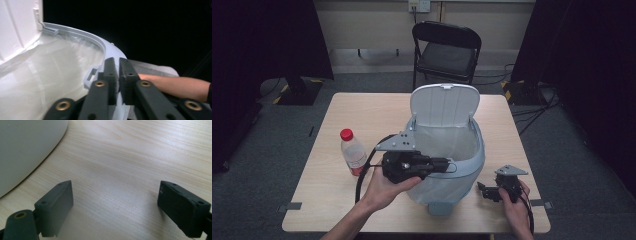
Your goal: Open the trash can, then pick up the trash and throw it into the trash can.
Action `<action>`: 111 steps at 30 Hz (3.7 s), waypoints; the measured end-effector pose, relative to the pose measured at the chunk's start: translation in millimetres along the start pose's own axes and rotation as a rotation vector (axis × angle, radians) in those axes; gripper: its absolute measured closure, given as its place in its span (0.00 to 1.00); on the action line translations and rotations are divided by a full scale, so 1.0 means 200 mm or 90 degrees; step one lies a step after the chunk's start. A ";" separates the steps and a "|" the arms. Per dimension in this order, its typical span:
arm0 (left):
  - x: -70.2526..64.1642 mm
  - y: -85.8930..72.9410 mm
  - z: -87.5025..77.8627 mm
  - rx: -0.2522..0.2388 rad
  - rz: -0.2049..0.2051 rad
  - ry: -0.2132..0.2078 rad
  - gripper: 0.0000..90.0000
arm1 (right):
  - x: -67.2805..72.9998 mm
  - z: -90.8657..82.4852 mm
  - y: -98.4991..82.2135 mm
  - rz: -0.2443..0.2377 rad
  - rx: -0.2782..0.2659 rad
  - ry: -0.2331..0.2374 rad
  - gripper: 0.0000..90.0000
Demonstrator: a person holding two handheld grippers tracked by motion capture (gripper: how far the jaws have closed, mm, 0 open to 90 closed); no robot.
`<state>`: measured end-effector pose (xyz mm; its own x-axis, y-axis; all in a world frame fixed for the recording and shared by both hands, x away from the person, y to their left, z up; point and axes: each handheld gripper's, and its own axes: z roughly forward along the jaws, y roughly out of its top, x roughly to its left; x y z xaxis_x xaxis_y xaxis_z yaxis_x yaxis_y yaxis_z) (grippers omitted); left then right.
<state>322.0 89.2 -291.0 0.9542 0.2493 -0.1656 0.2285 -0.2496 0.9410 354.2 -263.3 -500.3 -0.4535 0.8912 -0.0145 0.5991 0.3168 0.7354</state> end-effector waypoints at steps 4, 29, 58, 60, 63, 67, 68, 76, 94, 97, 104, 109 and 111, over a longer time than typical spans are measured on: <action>0.03 -0.01 -0.07 -0.020 -0.002 0.015 0.82 | 0.00 0.00 0.00 0.001 0.000 0.000 0.13; 0.28 -0.10 -0.61 -0.066 -0.028 0.251 0.26 | 0.00 0.01 0.01 0.006 0.002 -0.002 0.12; 0.50 -0.36 -0.88 -0.022 -0.096 0.385 0.18 | 0.00 0.01 0.01 0.004 0.001 -0.002 0.12; 0.52 -0.38 -0.87 -0.013 -0.099 0.381 0.17 | 0.00 0.01 0.01 0.004 0.001 -0.002 0.12; 0.54 -0.44 -0.84 0.009 -0.108 0.386 0.17 | 0.00 0.01 0.01 0.004 0.001 -0.002 0.12; 0.57 -0.53 -0.80 0.032 -0.128 0.382 0.18 | 0.00 0.01 0.01 0.004 0.001 -0.003 0.12; 0.57 -0.57 -0.79 0.044 -0.130 0.385 0.17 | 0.00 0.01 0.01 0.004 0.001 -0.002 0.12; 0.64 -0.73 -0.69 0.096 -0.162 0.380 0.17 | 0.00 0.01 0.01 0.004 0.001 -0.002 0.12; 0.67 -0.95 -0.56 0.174 -0.170 0.403 0.28 | 0.00 0.01 0.01 0.004 0.001 -0.002 0.12; 0.66 -0.95 -0.57 0.169 -0.165 0.414 0.30 | 0.00 0.01 0.01 0.004 0.001 -0.002 0.12; 0.65 -0.94 -0.59 0.140 -0.177 0.412 0.33 | 0.00 0.01 0.01 0.004 0.001 -0.002 0.12; 0.63 -0.92 -0.60 0.127 -0.179 0.401 0.33 | 0.00 0.01 0.01 0.004 0.001 -0.002 0.12; 0.62 -0.92 -0.60 0.123 -0.174 0.395 0.33 | 0.00 0.01 0.01 0.004 0.001 -0.002 0.12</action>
<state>374.6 278.6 -448.1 0.5851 0.7996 -0.1353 0.5292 -0.2500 0.8109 355.7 -261.7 -500.4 -0.4477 0.8941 -0.0122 0.6028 0.3119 0.7344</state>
